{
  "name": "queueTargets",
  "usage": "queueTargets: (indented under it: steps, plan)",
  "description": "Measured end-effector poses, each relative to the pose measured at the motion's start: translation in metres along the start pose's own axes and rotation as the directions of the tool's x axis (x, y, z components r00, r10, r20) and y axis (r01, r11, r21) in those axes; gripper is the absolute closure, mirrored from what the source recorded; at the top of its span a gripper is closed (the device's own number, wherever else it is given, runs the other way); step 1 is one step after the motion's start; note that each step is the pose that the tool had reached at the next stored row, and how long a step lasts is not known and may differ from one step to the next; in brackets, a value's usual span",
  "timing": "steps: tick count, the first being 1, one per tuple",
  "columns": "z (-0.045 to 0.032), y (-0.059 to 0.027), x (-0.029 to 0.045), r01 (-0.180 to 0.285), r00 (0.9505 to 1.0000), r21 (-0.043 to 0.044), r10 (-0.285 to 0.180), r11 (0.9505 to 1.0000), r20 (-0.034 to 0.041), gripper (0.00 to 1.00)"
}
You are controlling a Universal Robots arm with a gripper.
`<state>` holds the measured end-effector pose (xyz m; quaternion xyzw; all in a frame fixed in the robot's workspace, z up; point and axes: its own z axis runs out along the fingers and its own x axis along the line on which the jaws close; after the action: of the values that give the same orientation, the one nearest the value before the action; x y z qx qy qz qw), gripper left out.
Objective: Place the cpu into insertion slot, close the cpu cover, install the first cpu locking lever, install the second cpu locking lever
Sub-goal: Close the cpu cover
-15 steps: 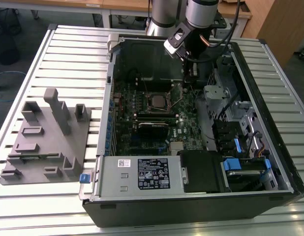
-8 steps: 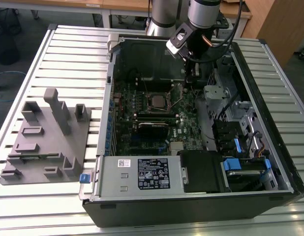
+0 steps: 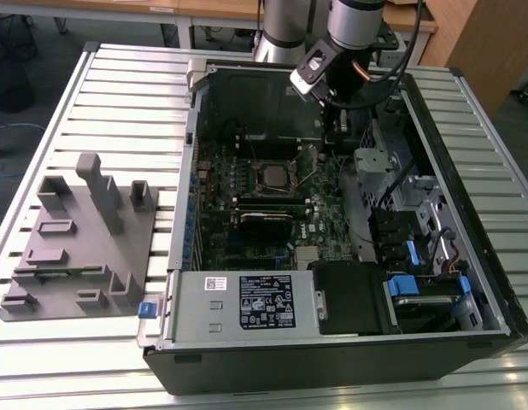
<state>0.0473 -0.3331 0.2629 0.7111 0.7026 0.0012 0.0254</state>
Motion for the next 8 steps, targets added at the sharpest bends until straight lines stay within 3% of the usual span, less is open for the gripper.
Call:
queueTargets:
  steps: [8]
  plan:
    - [0.0001,0.0015,0.0,0.0,1.0,0.0,0.0,1.0,0.0001,0.9]
